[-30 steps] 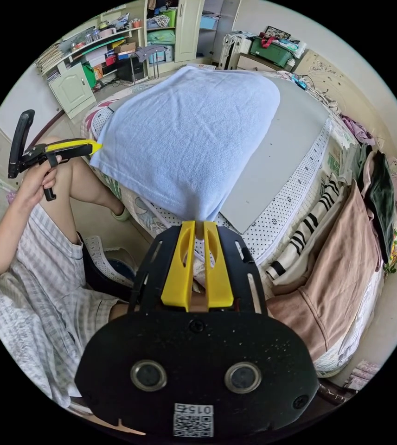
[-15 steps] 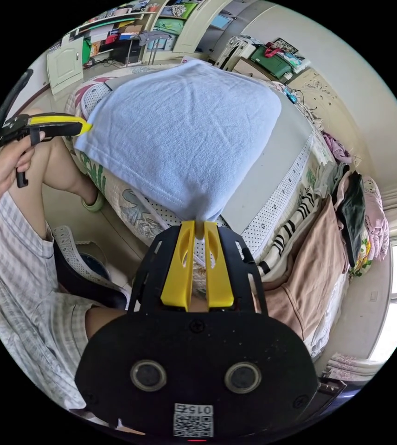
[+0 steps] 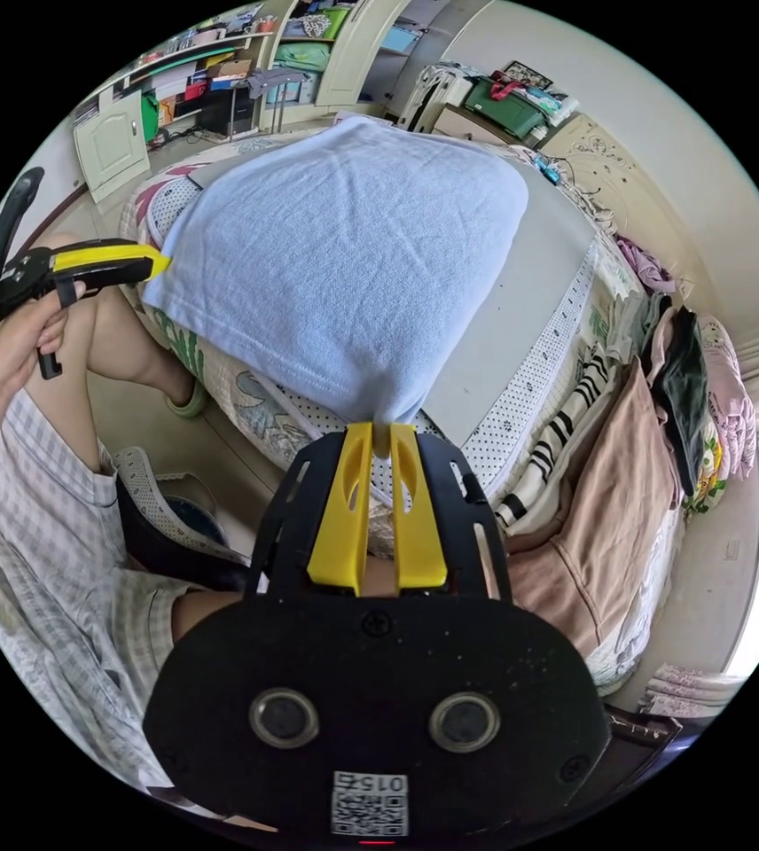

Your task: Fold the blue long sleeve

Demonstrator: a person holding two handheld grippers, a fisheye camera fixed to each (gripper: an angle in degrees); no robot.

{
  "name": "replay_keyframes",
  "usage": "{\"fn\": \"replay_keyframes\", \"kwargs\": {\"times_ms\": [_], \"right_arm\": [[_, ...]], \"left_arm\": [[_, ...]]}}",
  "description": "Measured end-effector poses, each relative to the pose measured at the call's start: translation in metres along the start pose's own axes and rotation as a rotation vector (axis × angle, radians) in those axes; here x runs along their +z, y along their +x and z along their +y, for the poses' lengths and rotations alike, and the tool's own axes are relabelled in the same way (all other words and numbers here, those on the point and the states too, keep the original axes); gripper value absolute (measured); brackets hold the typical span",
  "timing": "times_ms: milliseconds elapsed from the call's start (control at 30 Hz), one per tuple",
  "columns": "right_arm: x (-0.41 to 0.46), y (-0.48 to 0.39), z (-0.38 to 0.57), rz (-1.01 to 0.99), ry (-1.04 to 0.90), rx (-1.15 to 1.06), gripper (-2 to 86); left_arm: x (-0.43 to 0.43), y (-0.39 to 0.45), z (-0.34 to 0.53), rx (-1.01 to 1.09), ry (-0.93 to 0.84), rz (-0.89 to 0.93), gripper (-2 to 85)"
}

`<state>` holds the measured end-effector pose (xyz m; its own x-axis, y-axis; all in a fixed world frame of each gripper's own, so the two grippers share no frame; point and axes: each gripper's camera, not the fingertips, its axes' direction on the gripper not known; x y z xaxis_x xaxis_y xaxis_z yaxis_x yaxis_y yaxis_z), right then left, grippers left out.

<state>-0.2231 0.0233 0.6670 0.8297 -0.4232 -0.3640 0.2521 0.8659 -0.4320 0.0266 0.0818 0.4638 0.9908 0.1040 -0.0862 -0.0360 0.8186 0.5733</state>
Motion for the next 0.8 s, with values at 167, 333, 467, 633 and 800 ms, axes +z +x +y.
{"fn": "replay_keyframes", "kwargs": {"times_ms": [167,333,467,633,800], "right_arm": [[-0.009,0.005,-0.004,0.021,0.005,-0.009,4.1],[-0.021,0.026,-0.007,-0.023,0.015,0.001,4.2],[-0.035,0.046,-0.01,-0.047,0.022,-0.018,4.3],[-0.056,0.091,-0.016,-0.164,0.004,0.002,4.7],[-0.101,0.192,-0.01,-0.487,0.069,0.053,5.2]], "left_arm": [[0.005,0.0,-0.002,0.009,0.004,-0.013,-0.2],[0.009,-0.004,-0.004,0.018,0.006,-0.026,-0.2],[0.009,-0.017,-0.005,0.001,0.015,0.005,0.0],[-0.021,-0.049,0.001,-0.053,0.112,0.169,0.5],[-0.073,-0.116,-0.033,-0.077,0.342,0.263,2.2]]}}
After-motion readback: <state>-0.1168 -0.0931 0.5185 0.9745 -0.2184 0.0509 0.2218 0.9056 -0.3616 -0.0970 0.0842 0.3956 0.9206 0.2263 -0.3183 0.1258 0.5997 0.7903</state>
